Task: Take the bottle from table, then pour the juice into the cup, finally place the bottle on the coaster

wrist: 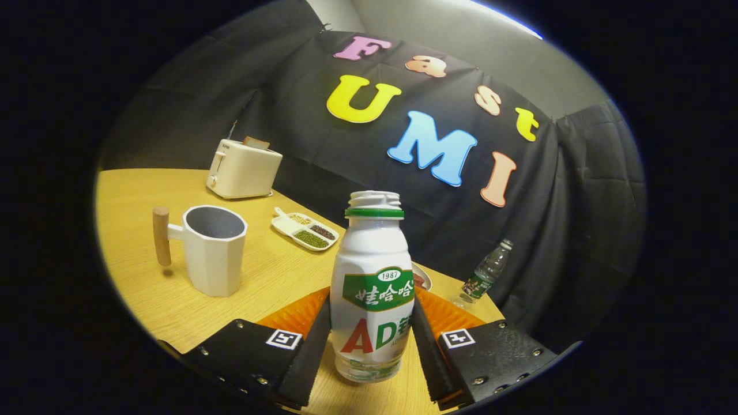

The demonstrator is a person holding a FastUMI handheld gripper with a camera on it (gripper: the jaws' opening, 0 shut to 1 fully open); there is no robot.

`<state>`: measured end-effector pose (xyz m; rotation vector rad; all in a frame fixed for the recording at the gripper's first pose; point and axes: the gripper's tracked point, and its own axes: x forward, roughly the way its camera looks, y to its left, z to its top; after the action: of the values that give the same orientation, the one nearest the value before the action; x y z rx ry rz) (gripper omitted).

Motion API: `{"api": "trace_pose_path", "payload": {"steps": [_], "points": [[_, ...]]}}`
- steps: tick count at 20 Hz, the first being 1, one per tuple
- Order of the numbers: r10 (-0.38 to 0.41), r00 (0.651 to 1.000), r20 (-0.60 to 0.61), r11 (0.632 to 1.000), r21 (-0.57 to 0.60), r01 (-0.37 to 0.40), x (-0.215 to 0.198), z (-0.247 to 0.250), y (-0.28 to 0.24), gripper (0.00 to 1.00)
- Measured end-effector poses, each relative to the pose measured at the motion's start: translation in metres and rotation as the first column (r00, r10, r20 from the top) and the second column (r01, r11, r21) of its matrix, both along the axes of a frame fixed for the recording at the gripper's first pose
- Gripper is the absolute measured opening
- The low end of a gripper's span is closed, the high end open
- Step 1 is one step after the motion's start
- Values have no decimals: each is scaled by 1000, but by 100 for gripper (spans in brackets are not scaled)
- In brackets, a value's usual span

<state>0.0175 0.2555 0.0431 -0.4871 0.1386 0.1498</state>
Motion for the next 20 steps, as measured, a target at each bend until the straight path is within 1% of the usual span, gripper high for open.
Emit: {"api": "trace_pose_path", "payload": {"steps": [1, 2, 8, 14, 20], "points": [[8, 1000, 2, 1000, -13, -8, 1, 1, 1, 73], [19, 1000, 1, 999, -27, -19, 1, -1, 4, 71], [61, 998, 9, 985, -164, -58, 6, 5, 11, 71], [96, 995, 34, 946, -315, -81, 10, 14, 18, 71], [123, 991, 58, 910, -405, -89, 5, 15, 29, 71]]}}
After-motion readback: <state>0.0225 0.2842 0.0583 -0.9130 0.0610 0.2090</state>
